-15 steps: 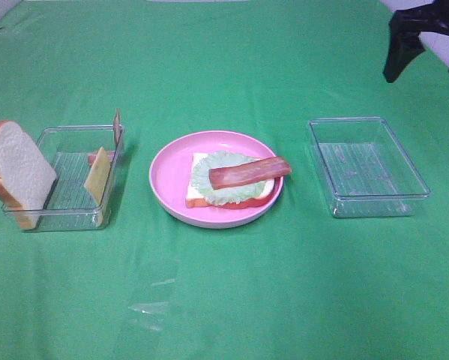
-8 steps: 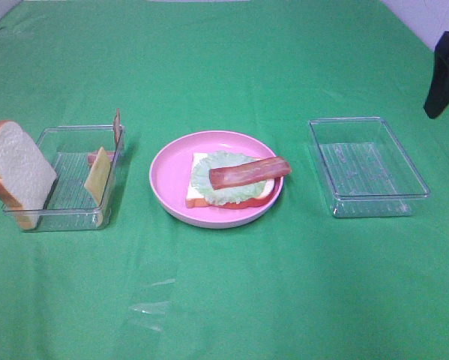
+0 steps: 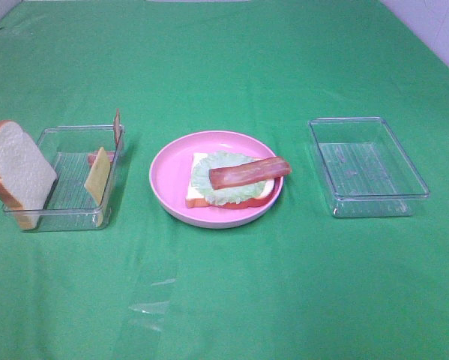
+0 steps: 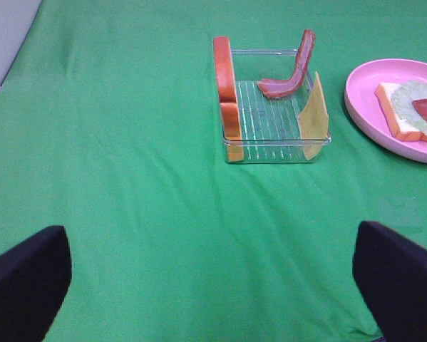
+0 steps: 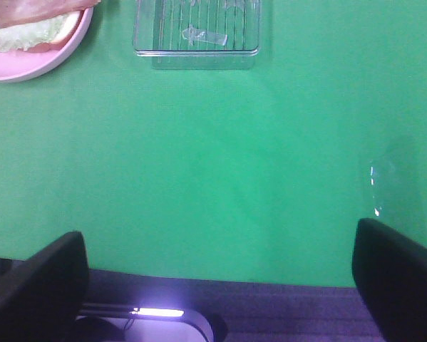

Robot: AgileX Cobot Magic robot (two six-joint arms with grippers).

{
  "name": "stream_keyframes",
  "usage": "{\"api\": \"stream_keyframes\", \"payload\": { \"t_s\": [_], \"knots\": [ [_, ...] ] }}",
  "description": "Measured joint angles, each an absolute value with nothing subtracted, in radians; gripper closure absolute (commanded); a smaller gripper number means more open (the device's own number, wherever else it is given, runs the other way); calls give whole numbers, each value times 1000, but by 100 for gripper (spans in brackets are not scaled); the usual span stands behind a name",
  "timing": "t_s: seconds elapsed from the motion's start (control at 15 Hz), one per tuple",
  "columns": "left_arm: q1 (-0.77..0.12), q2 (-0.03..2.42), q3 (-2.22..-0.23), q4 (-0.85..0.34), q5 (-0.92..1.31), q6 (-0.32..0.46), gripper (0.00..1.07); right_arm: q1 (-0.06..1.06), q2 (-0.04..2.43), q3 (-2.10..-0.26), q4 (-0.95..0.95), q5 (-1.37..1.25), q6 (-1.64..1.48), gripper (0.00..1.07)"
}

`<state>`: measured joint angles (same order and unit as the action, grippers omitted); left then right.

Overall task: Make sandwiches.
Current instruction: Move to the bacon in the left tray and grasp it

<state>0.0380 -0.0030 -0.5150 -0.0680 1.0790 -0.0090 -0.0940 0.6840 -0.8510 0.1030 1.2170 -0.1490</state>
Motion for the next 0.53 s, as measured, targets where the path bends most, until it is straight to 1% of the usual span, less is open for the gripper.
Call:
{"api": "stream_keyframes", "payload": {
  "t_s": [0.07, 0.33, 0.53],
  "knots": [
    [38, -2, -515, -69, 1079, -9, 4, -94, 638, -832, 103, 1217, -149, 11],
    [38, 4, -515, -73, 1079, -9, 4, -94, 296, -643, 105, 1219, -151, 11],
    [38, 4, -515, -74, 1079, -9, 4, -94, 127, -547, 115, 1220, -151, 11]
  ]
}}
